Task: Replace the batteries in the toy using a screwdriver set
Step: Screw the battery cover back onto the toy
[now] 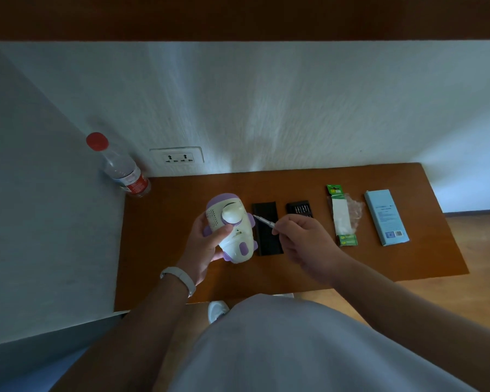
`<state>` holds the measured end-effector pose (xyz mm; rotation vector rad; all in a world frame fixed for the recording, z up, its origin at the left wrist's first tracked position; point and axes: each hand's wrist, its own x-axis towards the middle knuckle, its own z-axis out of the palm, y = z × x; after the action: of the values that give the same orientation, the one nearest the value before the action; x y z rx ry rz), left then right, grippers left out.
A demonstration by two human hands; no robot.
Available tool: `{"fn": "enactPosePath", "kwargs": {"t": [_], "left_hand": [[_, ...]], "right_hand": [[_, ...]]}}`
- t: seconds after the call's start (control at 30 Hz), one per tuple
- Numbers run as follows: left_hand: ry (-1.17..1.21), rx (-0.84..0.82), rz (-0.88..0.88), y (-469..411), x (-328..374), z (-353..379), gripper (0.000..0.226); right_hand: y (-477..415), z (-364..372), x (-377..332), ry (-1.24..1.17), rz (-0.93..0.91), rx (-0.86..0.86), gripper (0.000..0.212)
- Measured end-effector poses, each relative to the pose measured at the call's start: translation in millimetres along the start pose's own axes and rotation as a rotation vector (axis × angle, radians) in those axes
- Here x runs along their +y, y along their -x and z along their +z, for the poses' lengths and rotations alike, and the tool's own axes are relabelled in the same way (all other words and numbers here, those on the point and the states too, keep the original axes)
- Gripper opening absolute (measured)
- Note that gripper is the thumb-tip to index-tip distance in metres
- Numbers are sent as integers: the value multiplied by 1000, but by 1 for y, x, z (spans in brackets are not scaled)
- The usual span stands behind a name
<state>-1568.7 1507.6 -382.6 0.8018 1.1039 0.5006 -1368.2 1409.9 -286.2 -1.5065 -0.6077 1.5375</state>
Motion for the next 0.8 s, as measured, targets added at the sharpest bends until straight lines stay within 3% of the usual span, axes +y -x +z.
{"fn": "enactPosePath", "kwargs": {"t": [0.33,0.8], "left_hand": [[-25,-53,-32,0,2,-12,93],[-348,48,36,10,4,-27,66]], "right_hand": [[-1,4,10,-65,41,35,30],[-8,4,4,-40,32,-38,25]]}}
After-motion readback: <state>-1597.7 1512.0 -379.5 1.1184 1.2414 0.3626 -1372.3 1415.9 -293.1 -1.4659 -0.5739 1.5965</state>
